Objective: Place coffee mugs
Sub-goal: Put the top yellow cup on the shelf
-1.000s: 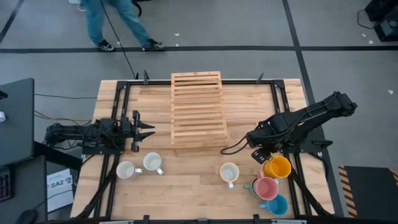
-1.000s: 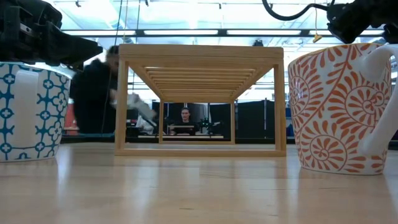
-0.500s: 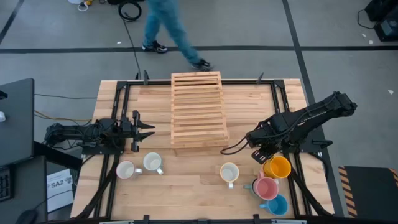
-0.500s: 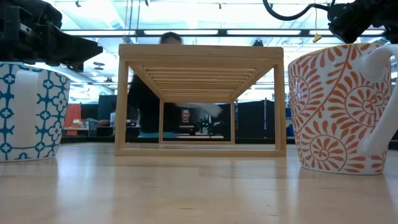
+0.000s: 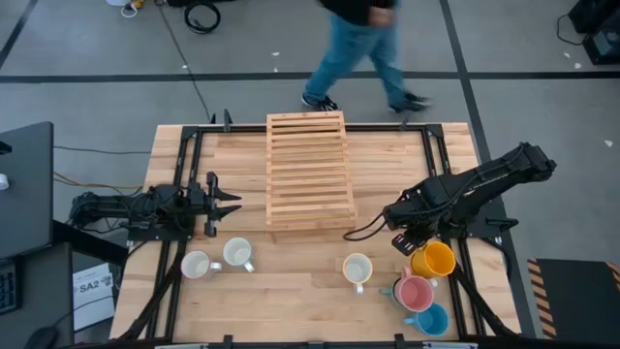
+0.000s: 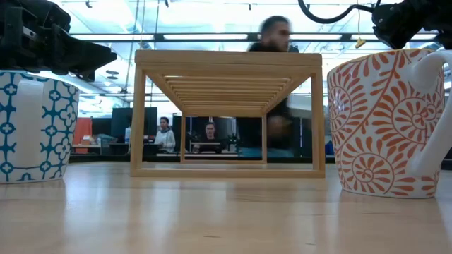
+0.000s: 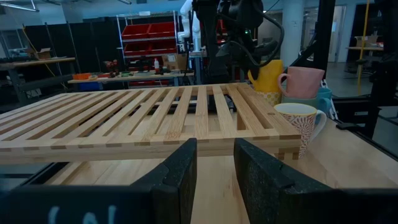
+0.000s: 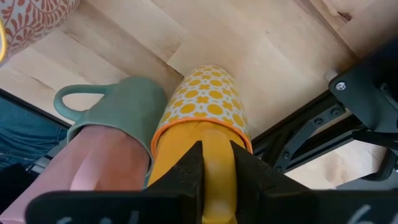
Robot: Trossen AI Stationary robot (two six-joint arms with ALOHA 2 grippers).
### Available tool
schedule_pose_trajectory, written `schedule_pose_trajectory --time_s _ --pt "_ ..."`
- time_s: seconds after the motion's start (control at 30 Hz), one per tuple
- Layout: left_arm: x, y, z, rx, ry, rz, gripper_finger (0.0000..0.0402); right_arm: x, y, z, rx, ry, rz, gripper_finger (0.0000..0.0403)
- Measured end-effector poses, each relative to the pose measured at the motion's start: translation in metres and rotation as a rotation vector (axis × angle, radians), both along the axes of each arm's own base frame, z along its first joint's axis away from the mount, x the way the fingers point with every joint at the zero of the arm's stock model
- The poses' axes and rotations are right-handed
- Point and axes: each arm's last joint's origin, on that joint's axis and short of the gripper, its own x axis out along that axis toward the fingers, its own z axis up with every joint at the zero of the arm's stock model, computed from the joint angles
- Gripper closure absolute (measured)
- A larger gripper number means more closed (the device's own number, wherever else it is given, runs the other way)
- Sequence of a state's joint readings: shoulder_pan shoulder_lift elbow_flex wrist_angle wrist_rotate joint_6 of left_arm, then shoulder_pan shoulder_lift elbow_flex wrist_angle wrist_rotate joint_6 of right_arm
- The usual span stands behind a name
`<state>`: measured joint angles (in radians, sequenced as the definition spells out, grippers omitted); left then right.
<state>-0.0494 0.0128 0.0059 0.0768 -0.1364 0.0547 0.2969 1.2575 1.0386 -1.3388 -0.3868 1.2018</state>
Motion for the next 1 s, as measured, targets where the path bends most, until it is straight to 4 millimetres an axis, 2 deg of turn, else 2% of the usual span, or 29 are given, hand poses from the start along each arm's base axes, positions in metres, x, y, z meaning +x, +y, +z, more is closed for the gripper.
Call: schedule_pose_trajectory --time_s 0.23,0.53,1.0 --pt "0.0 0.0 0.0 0.0 0.0 0.0 0.0288 0.0 0.0 0.001 0.012 0.003 -0.002 0.0348" --pt "0.0 0.0 0.0 0.0 0.0 0.0 0.0288 0.005 -0.01 0.016 0.036 -0.028 -0.039 0.0347" --pt "0.0 0.0 0.0 0.0 0.0 0.0 0.0288 0.01 -0.046 0.06 0.043 -0.128 -0.117 0.0347"
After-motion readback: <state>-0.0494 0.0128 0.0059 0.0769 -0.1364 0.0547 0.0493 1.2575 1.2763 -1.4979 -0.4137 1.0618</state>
